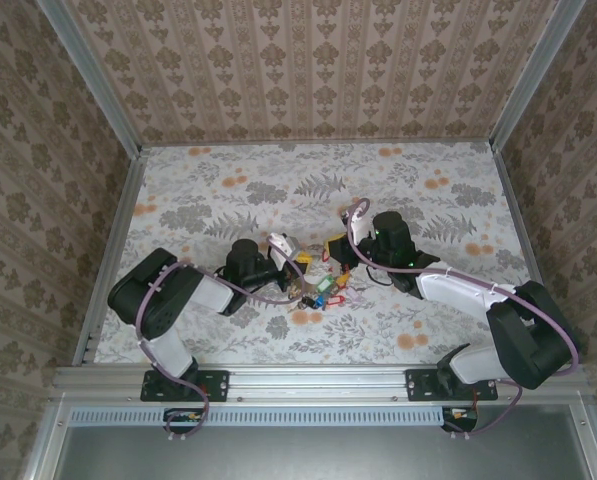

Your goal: Put the keys on the keyring

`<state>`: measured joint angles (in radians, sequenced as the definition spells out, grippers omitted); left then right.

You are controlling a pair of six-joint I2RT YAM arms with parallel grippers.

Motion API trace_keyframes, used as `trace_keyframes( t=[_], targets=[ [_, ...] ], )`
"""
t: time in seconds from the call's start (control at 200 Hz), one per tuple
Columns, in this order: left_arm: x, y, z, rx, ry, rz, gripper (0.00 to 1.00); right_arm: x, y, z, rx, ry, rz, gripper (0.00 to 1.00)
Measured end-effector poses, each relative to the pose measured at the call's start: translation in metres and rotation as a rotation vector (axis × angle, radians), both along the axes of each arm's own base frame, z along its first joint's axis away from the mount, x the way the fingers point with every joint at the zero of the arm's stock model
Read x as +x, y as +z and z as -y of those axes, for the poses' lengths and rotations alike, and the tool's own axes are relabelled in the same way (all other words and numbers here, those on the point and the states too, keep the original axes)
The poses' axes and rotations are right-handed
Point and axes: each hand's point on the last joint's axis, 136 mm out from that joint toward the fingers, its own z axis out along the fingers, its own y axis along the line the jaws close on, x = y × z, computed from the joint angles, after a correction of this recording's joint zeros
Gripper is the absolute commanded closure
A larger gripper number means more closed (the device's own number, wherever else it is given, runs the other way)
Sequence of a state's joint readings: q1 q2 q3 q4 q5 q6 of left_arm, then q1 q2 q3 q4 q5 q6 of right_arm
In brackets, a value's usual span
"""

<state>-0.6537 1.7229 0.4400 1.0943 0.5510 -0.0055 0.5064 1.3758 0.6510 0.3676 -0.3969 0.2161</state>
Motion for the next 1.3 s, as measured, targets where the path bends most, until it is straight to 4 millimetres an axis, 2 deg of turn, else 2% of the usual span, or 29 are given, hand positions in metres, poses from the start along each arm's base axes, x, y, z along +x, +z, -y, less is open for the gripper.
trace_keyframes(
  t=[0.12,0.225,0.345,0.465,0.53,0.595,0.675,0.725,0.845,0.955,1.035,1.07,1.17,1.295],
  targets=[
    [0.001,0.001,0.0,-0.011,0.01,-0.003,1.0,0.003,-0.008,0.007,-0.036,-0.042,-0.017,1.0],
    [0.004,0.004,-0.001,-0.018,0.026,-0.001,0.9,0.007,-0.025,0.028,-0.104,-0.125,-0.073,1.0],
    [0.005,0.011,-0.003,-0.019,0.043,0.003,0.8,0.01,-0.046,0.07,-0.185,-0.291,-0.19,1.0],
    [0.008,0.028,-0.007,-0.027,0.076,0.025,0.76,0.01,-0.07,0.116,-0.294,-0.457,-0.356,1.0],
    [0.009,0.035,-0.011,-0.017,0.096,0.02,0.76,0.011,-0.082,0.132,-0.35,-0.509,-0.439,0.98],
    [0.01,0.041,-0.014,0.001,0.114,0.006,0.74,0.013,-0.092,0.139,-0.392,-0.533,-0.5,0.93],
    [0.011,0.049,-0.017,0.021,0.136,-0.007,0.73,0.012,-0.106,0.141,-0.441,-0.53,-0.569,0.92],
    [0.011,0.054,-0.02,0.033,0.151,-0.015,0.71,0.012,-0.115,0.141,-0.476,-0.525,-0.609,0.88],
    [0.009,0.058,-0.031,0.07,0.197,-0.062,0.68,0.019,-0.131,0.143,-0.547,-0.521,-0.67,0.67],
    [0.008,0.055,-0.041,0.106,0.254,-0.148,0.69,0.025,-0.126,0.147,-0.593,-0.526,-0.674,0.55],
    [0.008,0.053,-0.047,0.125,0.287,-0.232,0.6,0.035,-0.114,0.144,-0.586,-0.52,-0.65,0.47],
    [0.009,0.05,-0.049,0.13,0.306,-0.277,0.54,0.039,-0.109,0.139,-0.566,-0.504,-0.637,0.45],
    [0.008,0.041,-0.056,0.124,0.356,-0.403,0.51,0.046,-0.099,0.114,-0.463,-0.41,-0.622,0.45],
    [0.001,0.017,-0.056,0.13,0.391,-0.585,0.62,0.052,-0.09,0.075,-0.319,-0.263,-0.633,0.45]
  ],
)
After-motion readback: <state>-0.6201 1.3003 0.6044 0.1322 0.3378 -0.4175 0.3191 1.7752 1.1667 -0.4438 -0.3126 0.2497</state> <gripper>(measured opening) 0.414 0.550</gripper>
